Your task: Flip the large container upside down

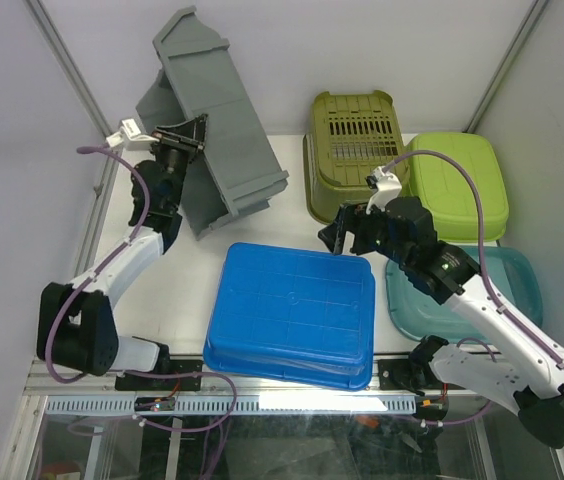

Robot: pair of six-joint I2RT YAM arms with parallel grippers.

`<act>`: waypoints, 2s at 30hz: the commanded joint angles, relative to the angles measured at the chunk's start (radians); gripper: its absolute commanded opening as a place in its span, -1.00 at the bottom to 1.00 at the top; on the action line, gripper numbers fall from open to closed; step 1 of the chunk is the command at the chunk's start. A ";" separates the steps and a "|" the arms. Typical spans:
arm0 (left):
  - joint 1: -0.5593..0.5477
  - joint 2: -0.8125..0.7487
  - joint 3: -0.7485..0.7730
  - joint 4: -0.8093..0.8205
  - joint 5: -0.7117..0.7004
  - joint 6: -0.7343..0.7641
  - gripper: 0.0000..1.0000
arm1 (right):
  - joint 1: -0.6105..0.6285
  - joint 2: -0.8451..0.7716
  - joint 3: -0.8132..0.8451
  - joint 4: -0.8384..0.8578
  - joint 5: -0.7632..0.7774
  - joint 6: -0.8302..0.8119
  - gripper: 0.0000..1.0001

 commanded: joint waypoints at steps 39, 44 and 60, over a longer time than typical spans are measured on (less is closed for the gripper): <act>0.001 -0.218 -0.674 0.567 -0.454 -0.599 -1.00 | 0.029 0.137 0.063 0.134 -0.002 0.409 0.79; 0.002 -0.261 -0.733 0.525 -0.413 -0.592 -1.00 | 0.116 0.299 0.219 0.144 0.074 0.487 0.97; 0.003 -0.275 -0.810 0.468 -0.395 -0.599 -1.00 | 0.149 0.627 0.180 0.605 -0.002 0.520 -0.50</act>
